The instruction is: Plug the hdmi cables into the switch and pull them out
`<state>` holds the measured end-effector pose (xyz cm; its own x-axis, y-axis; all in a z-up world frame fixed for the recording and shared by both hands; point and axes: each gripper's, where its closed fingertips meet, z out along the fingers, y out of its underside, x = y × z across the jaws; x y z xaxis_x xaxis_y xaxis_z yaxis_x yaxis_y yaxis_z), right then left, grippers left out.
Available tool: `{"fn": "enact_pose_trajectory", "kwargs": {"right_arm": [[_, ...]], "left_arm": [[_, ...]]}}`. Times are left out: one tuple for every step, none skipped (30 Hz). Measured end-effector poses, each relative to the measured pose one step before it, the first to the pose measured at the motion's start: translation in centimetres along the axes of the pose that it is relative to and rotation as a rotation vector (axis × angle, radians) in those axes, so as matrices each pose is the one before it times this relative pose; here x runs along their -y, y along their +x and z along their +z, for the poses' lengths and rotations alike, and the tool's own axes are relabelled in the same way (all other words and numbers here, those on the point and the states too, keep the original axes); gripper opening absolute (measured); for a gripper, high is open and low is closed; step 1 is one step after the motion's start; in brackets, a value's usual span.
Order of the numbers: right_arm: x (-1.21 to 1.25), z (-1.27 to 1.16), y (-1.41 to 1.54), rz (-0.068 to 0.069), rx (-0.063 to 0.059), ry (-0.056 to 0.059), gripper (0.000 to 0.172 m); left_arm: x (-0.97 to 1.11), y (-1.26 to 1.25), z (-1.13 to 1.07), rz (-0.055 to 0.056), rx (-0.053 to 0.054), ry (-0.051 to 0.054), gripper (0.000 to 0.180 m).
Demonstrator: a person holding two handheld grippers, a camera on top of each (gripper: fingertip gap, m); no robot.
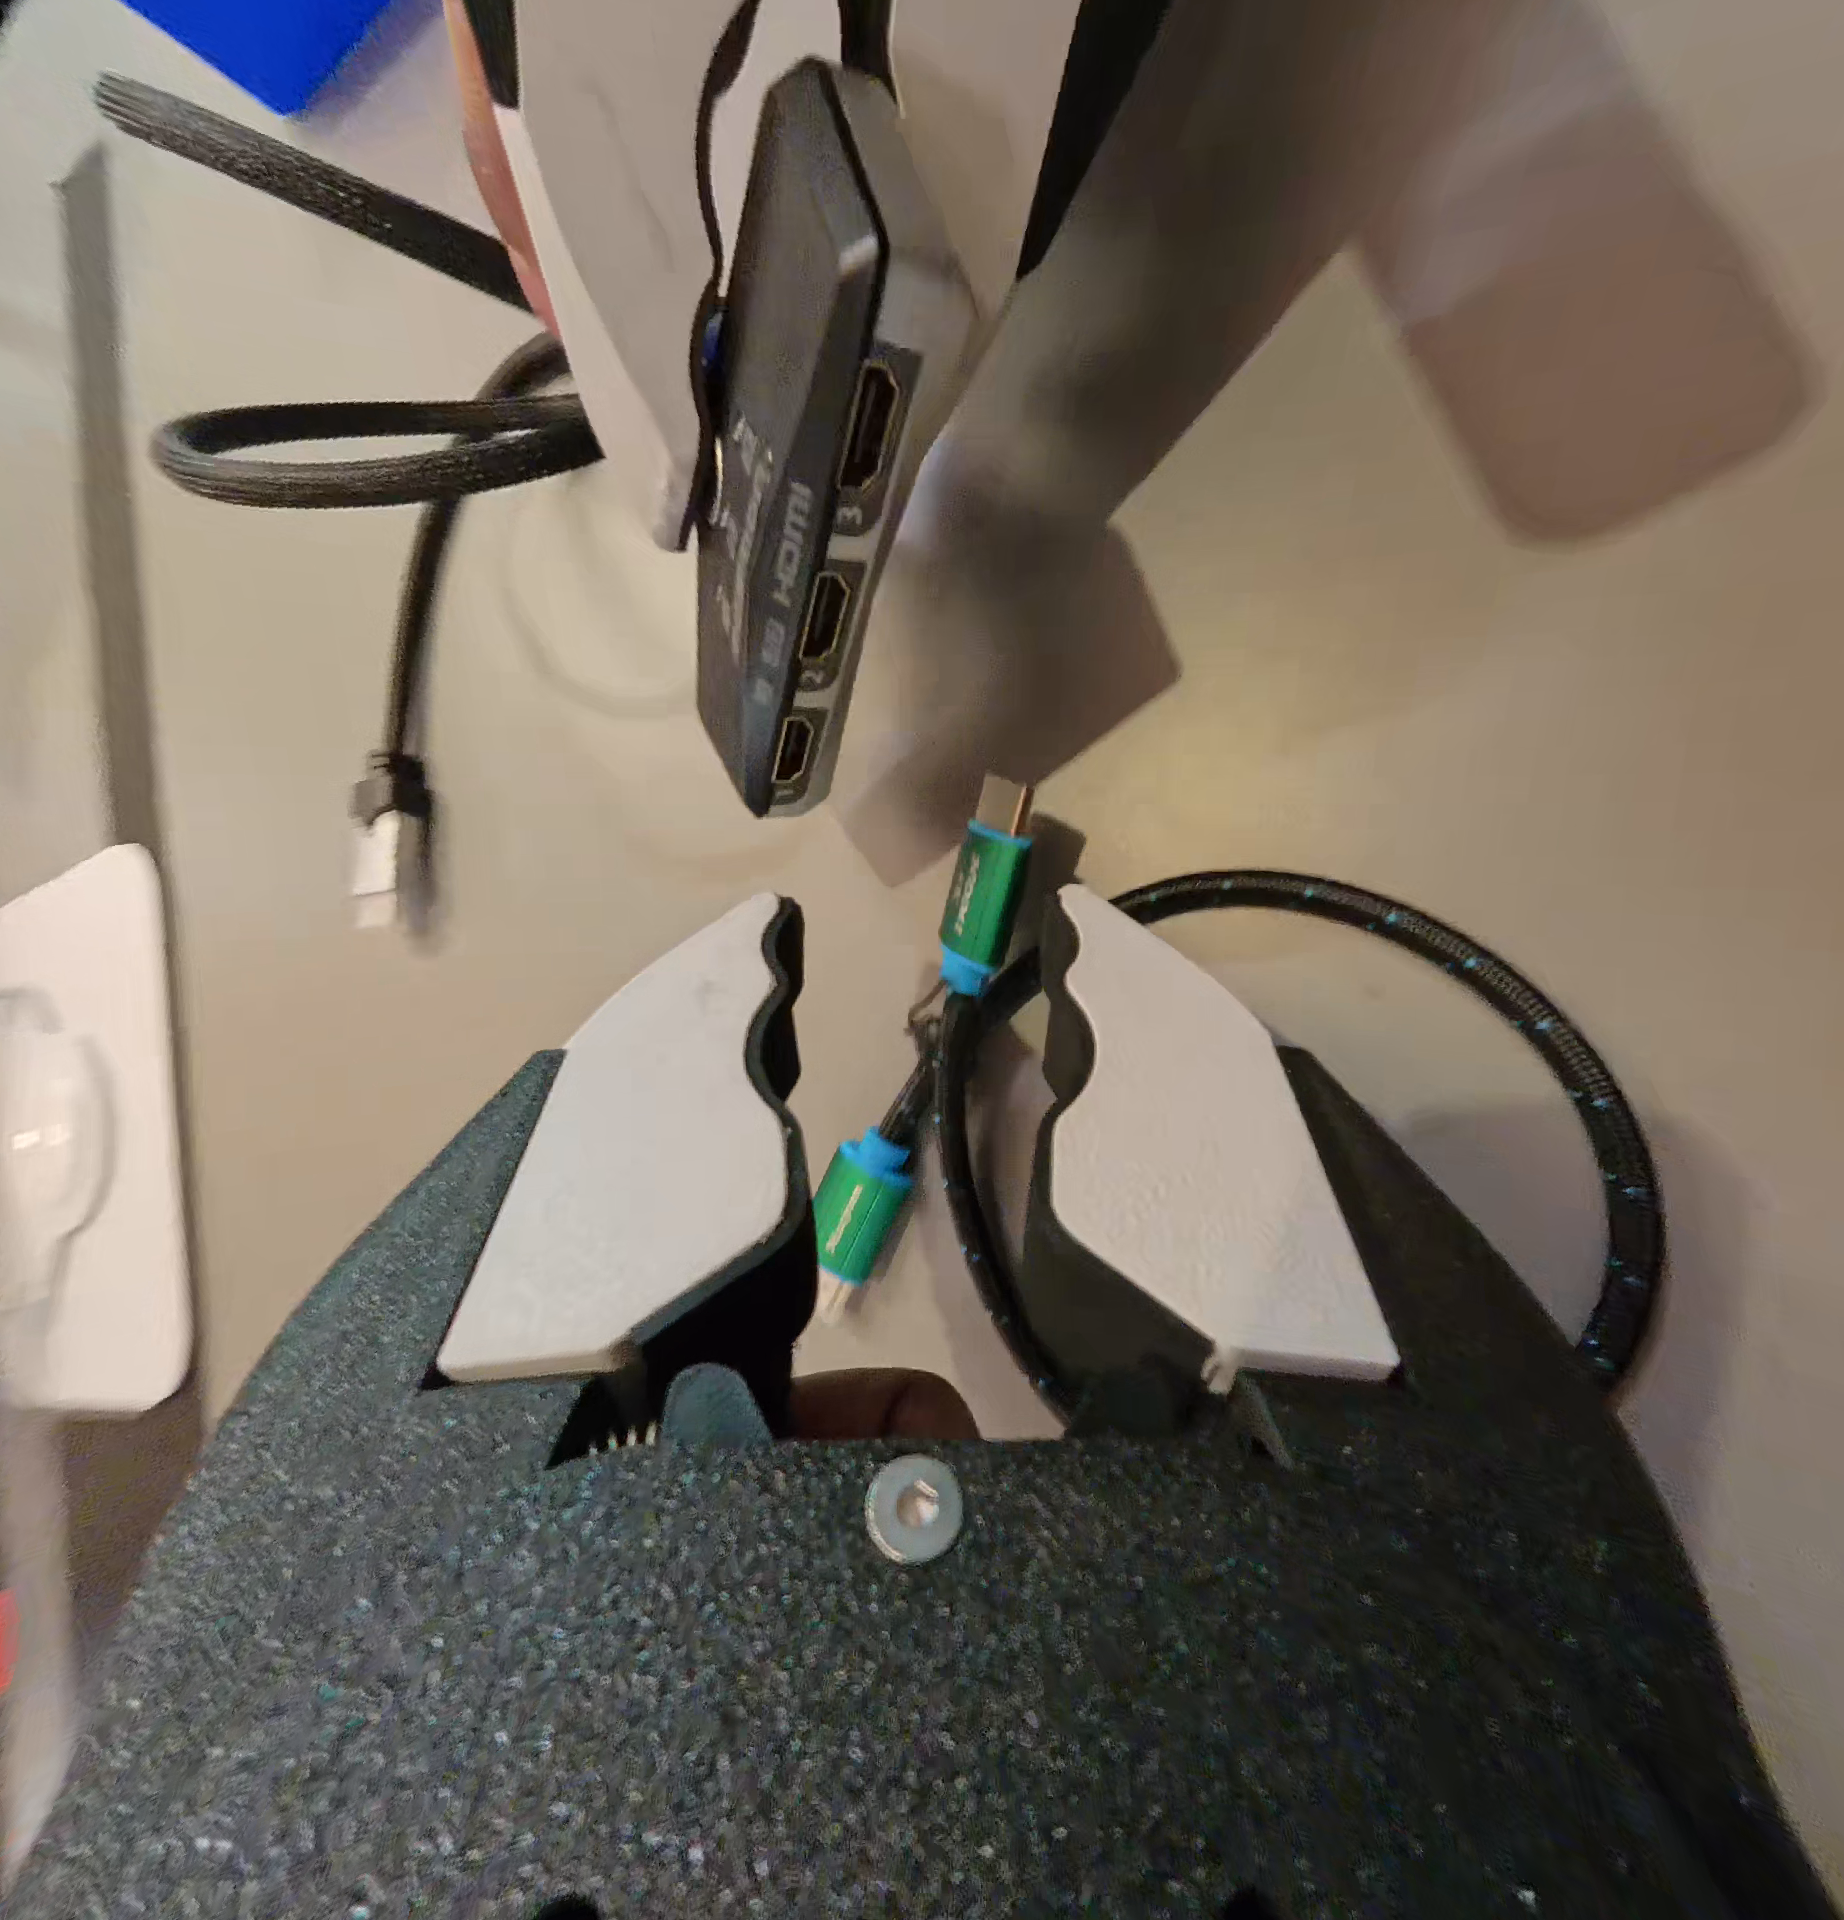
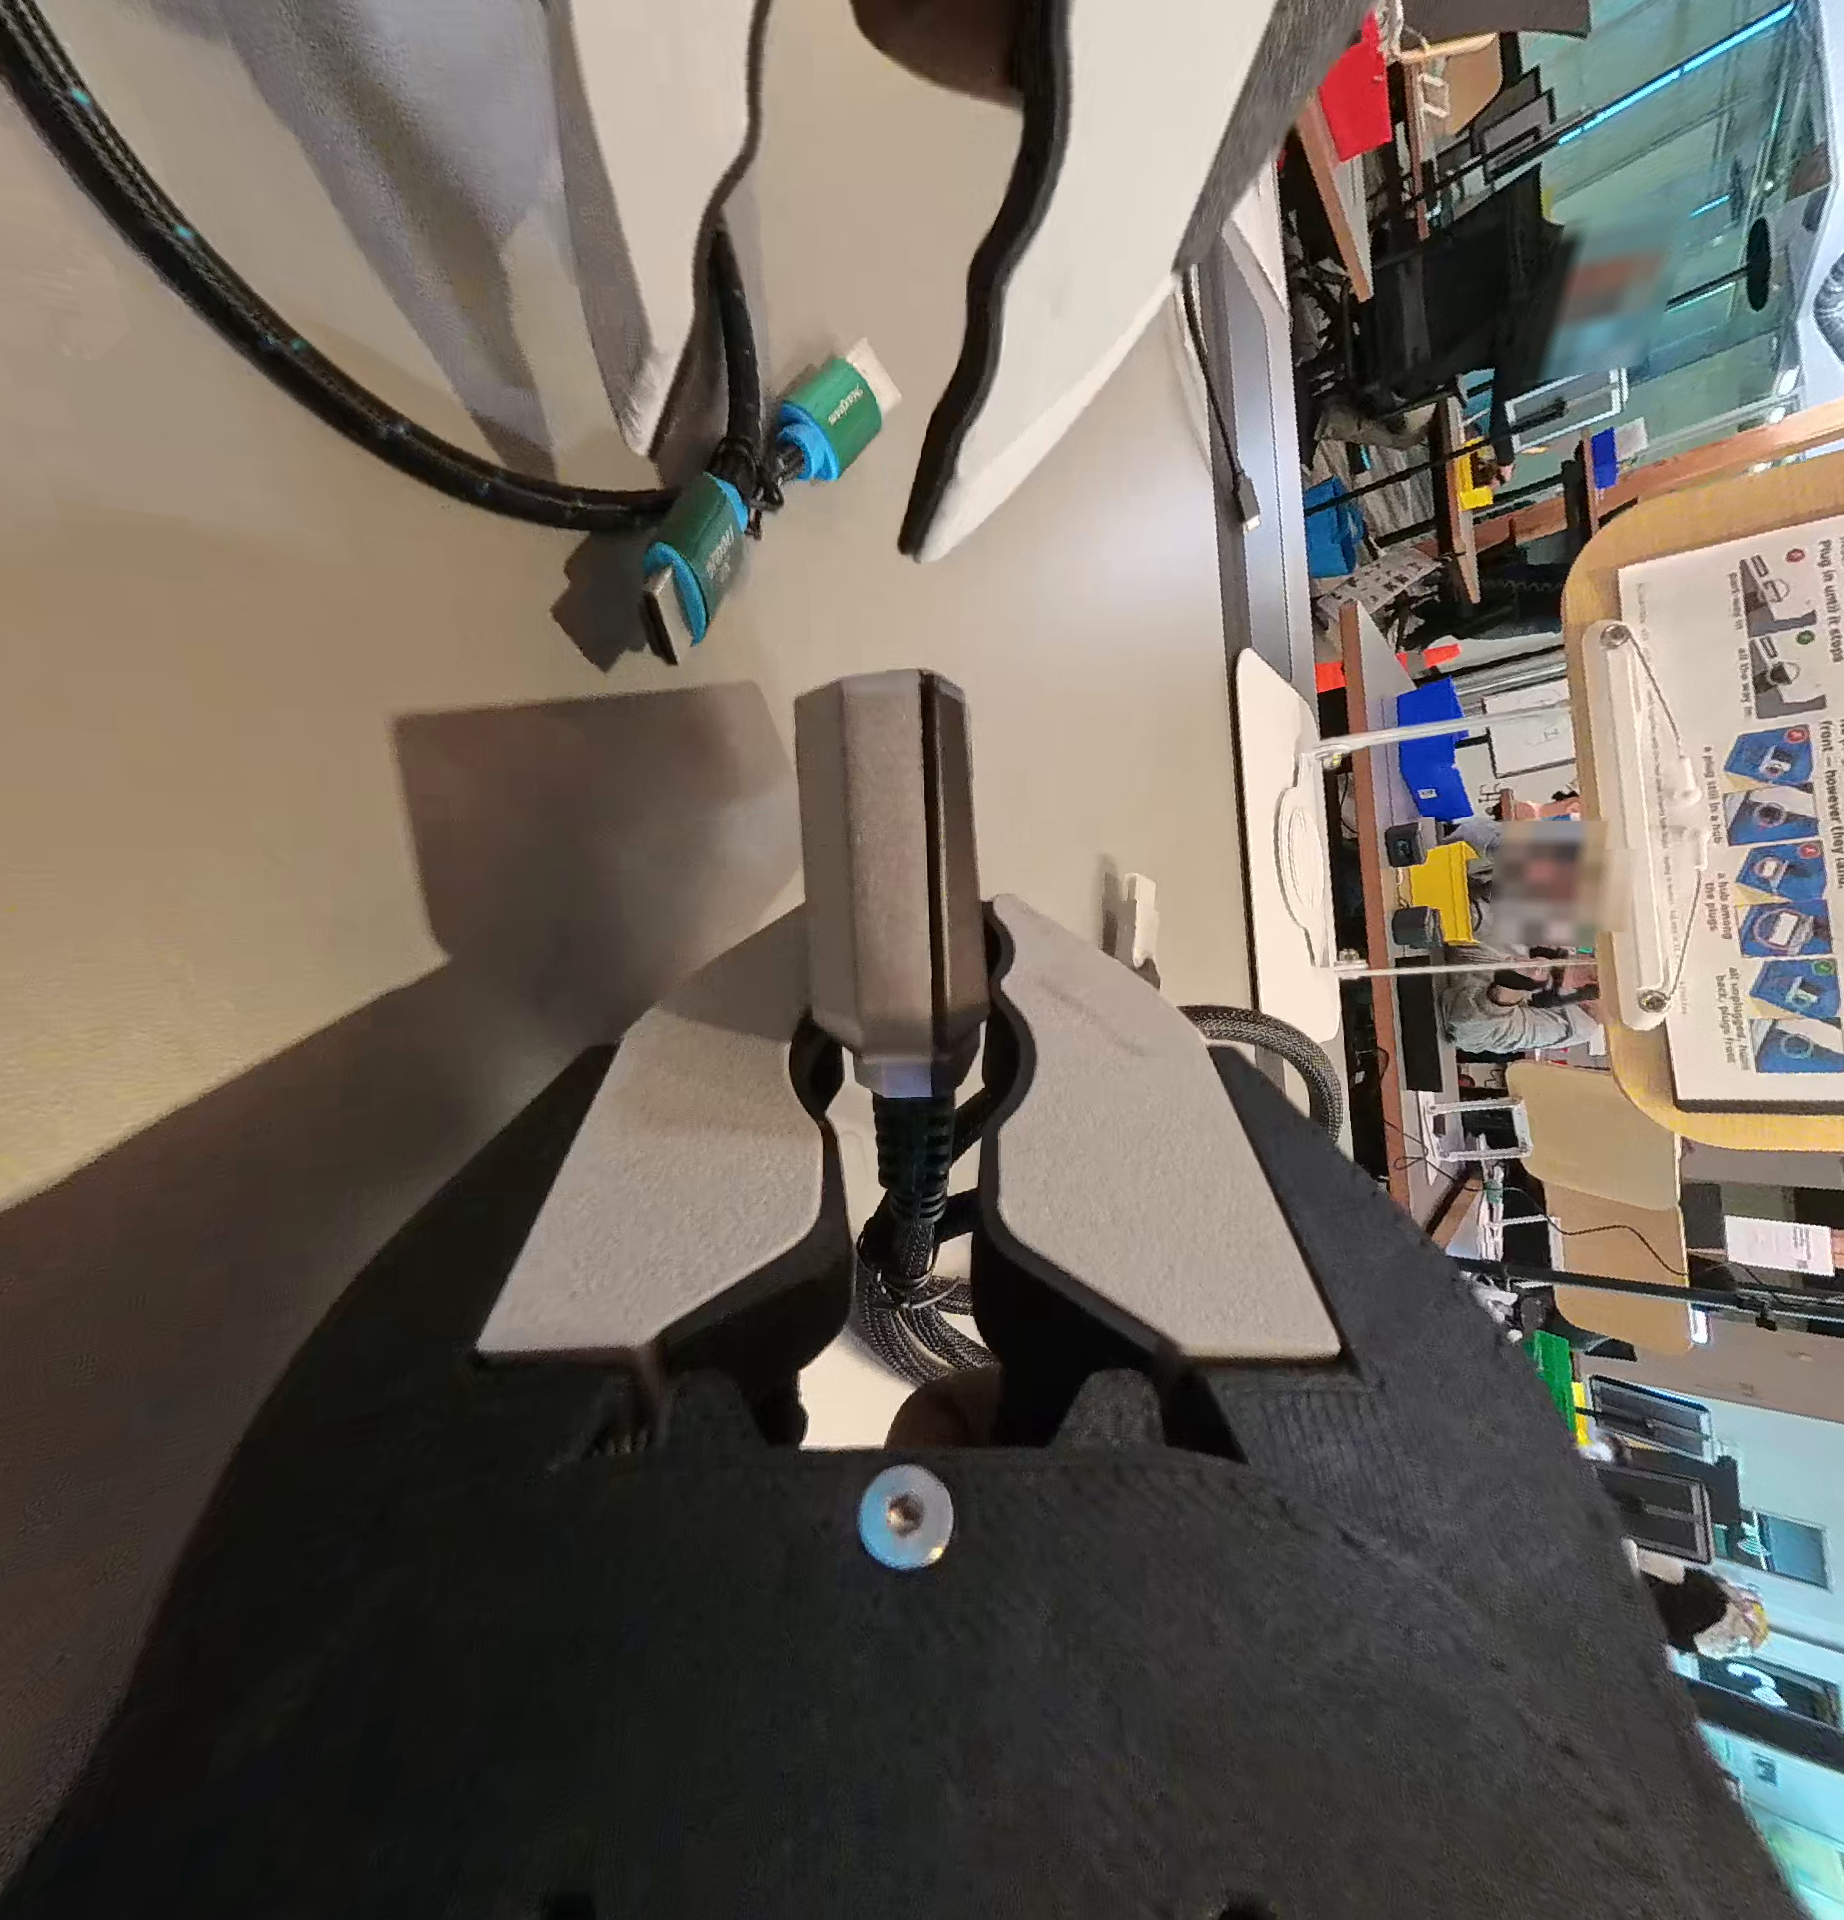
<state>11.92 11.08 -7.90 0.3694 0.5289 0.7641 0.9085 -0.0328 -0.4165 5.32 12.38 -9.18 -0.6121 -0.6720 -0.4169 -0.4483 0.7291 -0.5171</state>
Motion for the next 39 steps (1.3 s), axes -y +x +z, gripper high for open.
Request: {"fn": "enact_pose_trajectory", "kwargs": {"right_arm": [[-0.11, -0.029, 0.047, 0.0037, 0.0003, -0.0011, 0.022], [-0.079, -0.014, 0.041, 0.0056, 0.0005, 0.0003, 0.022], [-0.047, -0.008, 0.024, 0.006, 0.001, 0.002, 0.022], [-0.034, 0.007, 0.009, 0.0051, 0.0009, 0.0022, 0.022], [-0.02, 0.026, 0.005, 0.0044, 0.0006, 0.0008, 0.022], [-0.031, 0.034, 0.036, 0.0038, -0.0009, -0.0008, 0.022], [0.0, 0.026, 0.062, 0.003, -0.0042, -0.0004, 0.022], [0.03, 0.025, 0.094, 0.0039, -0.0063, 0.0005, 0.022], [0.042, 0.039, 0.079, 0.0046, -0.0083, 0.0011, 0.022], [0.067, 0.073, 0.1, 0.0034, -0.0121, -0.0002, 0.022], [0.093, 0.095, 0.158, 0.0024, -0.0187, -0.0023, 0.022], [0.076, 0.113, 0.209, 0.0013, -0.0246, -0.0062, 0.022], [0.077, 0.105, 0.206, -0.0043, -0.0273, -0.0085, 0.022], [0.075, 0.116, 0.229, -0.0069, -0.03, -0.0094, 0.023], [0.076, 0.111, 0.145, -0.0069, -0.0248, -0.0098, 0.022], [0.054, 0.13, -0.01, -0.0065, -0.0153, -0.0098, 0.022], [0.06, 0.136, -0.184, -0.0087, -0.0049, -0.0086, 0.022], [0.066, 0.137, -0.232, -0.0094, -0.0038, -0.0063, 0.022], [0.092, 0.122, -0.282, -0.0138, -0.0018, -0.0038, 0.022], [0.165, 0.082, -0.294, -0.0178, 0.0, 0.0031, 0.022], [0.161, 0.074, -0.262, -0.0136, -0.0002, 0.0022, 0.022], [0.122, 0.085, -0.191, -0.0075, -0.0013, -0.0013, 0.022], [0.113, 0.074, -0.181, -0.0063, 0.001, -0.0004, 0.022], [0.112, 0.049, -0.148, -0.0078, -0.0003, 0.0007, 0.022], [0.068, 0.052, -0.036, -0.0054, -0.0063, -0.0008, 0.022], [0.078, 0.018, 0.026, -0.004, -0.0076, 0.0007, 0.022], [0.111, -0.012, 0.053, -0.0016, -0.0059, 0.0059, 0.022], [0.084, -0.008, 0.032, 0.0028, -0.0017, 0.0038, 0.022], [0.042, 0.021, -0.01, 0.0039, 0.0, 0.0012, 0.022], [0.018, 0.017, -0.04, -0.0002, 0.0004, -0.0008, 0.022], [0.107, -0.035, 0.016, -0.0032, -0.0043, 0.007, 0.022], [0.121, -0.034, 0.011, -0.0029, -0.0027, 0.0067, 0.022], [0.148, -0.029, -0.047, -0.0062, -0.0007, 0.0062, 0.022], [0.181, -0.044, -0.068, -0.0095, -0.002, 0.0069, 0.022], [0.19, -0.031, -0.121, -0.0128, -0.0012, 0.0067, 0.021], [0.179, -0.026, -0.178, -0.0134, 0.0012, 0.0042, 0.021], [0.183, -0.017, -0.187, -0.0102, 0.0024, 0.0052, 0.021], [0.132, 0.016, -0.219, -0.0047, 0.0067, 0.0041, 0.021], [0.064, 0.023, -0.226, -0.0023, 0.0094, 0.0028, 0.021]], "left_arm": [[0.151, 0.194, 0.259, -0.0234, -0.0532, 0.0128, 0.044], [-0.022, 0.166, 0.397, -0.013, -0.04, 0.0047, 0.044], [-0.207, 0.1, 0.527, -0.001, -0.0228, -0.0043, 0.044], [-0.386, 0.286, 0.632, 0.0079, -0.0237, -0.0119, 0.044], [-0.468, 0.471, 0.662, 0.0044, -0.0292, -0.0137, 0.038], [-0.236, 0.377, 0.471, -0.0086, -0.0242, 0.0011, 0.022], [0.199, 0.007, 0.158, -0.0191, -0.0007, 0.0246, 0.019], [-0.079, -0.076, 0.019, -0.0164, 0.0042, -0.004, 0.018], [-0.244, -0.387, -0.052, -0.0145, 0.0321, -0.0215, 0.017], [-0.303, -0.745, -0.116, -0.0103, 0.0662, -0.025, 0.016], [-0.217, -0.705, -0.187, -0.0077, 0.0722, -0.0208, 0.015], [-0.138, -0.635, -0.244, -0.0021, 0.0748, -0.0204, 0.015], [-0.015, -0.745, -0.344, -0.0049, 0.0859, -0.0161, 0.014], [0.027, -0.727, -0.369, -0.0015, 0.0842, -0.0152, 0.015], [0.046, -0.668, -0.347, 0.0075, 0.0817, -0.0142, 0.015], [0.036, -0.466, -0.276, 0.0136, 0.0652, -0.014, 0.014], [0.08, -0.327, -0.219, 0.0086, 0.0492, -0.007, 0.014], [0.106, -0.155, -0.155, -0.0004, 0.0291, -0.0024, 0.014], [0.102, -0.121, -0.117, -0.0046, 0.0183, 0.0017, 0.014], [-0.106, 0.051, -0.014, -0.0022, 0.0013, -0.0096, 0.014], [-0.166, 0.044, 0.046, 0.0017, -0.0004, -0.0097, 0.014], [-0.084, 0.134, 0.062, 0.0013, -0.0077, -0.0012, 0.014], [-0.041, 0.153, 0.046, -0.0045, -0.0101, 0.0017, 0.014], [-0.1, 0.152, 0.046, -0.007, -0.0117, -0.0056, 0.014], [-0.168, 0.091, 0.043, -0.002, -0.0075, -0.011, 0.014], [-0.129, 0.095, 0.011, -0.0006, -0.0084, -0.0081, 0.013], [-0.097, 0.129, 0.009, -0.0015, -0.0103, -0.006, 0.013], [-0.064, 0.05, 0.012, 0.0001, -0.0028, -0.0042, 0.013], [-0.049, -0.005, -0.012, -0.0004, -0.0017, -0.0046, 0.013], [-0.005, -0.023, -0.032, -0.0027, -0.0004, -0.0009, 0.013], [-0.03, -0.034, 0.001, -0.0005, 0.0017, -0.0033, 0.013], [-0.046, -0.037, 0.006, 0.0015, 0.0046, -0.0063, 0.013], [-0.083, 0.007, 0.045, 0.0042, 0.0046, -0.0118, 0.013], [-0.101, 0.019, 0.07, 0.0078, 0.0071, -0.0158, 0.013], [-0.113, 0.044, 0.094, 0.012, 0.0082, -0.0182, 0.013], [-0.114, 0.075, 0.112, 0.0152, 0.0089, -0.0166, 0.013], [-0.099, 0.103, 0.138, 0.0151, 0.0074, -0.0135, 0.013], [-0.082, 0.172, 0.139, 0.0125, 0.0005, -0.0098, 0.012], [-0.059, 0.187, 0.15, 0.0101, -0.0034, -0.0057, 0.012]]}}
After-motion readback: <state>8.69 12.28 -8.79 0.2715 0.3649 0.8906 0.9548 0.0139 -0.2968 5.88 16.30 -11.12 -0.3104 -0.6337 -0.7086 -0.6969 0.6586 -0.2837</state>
